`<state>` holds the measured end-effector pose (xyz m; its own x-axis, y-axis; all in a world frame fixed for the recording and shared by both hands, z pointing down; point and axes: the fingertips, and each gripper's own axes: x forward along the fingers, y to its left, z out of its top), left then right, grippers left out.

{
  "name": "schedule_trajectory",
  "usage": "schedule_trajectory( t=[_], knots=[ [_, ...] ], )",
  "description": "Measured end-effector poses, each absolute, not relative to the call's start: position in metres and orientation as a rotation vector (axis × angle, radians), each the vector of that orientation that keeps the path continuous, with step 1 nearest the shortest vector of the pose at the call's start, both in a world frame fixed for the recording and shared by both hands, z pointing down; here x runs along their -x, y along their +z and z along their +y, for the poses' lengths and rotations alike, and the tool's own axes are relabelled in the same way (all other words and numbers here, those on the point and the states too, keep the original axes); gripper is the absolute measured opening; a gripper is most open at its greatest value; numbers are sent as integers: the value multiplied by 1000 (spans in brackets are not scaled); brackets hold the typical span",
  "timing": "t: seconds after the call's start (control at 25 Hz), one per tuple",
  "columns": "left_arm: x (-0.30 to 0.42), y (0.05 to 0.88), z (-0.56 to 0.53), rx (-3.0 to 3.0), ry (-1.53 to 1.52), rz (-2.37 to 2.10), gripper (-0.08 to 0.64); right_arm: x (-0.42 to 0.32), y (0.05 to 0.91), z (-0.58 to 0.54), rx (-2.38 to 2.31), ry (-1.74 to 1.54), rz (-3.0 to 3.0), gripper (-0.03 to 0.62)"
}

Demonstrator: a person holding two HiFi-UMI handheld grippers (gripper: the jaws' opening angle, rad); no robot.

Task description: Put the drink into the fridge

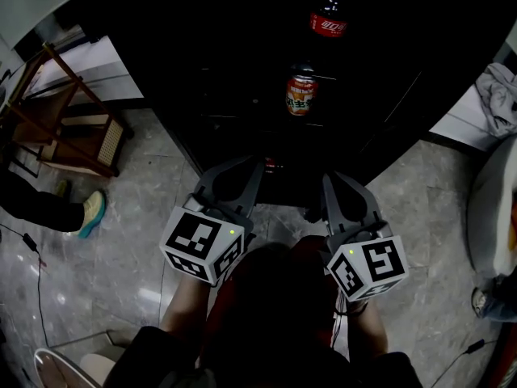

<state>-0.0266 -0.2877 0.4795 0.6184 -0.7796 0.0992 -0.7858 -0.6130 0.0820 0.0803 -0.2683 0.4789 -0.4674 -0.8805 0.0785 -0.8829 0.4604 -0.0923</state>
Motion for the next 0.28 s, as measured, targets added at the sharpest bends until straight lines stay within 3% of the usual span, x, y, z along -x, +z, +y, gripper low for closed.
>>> schedule_trajectory(
  t=[0.28],
  knots=[
    [39,486,-298,-2709,73,-1347,11,-75,482,-278,-1615,189,-2681,18]
  ],
)
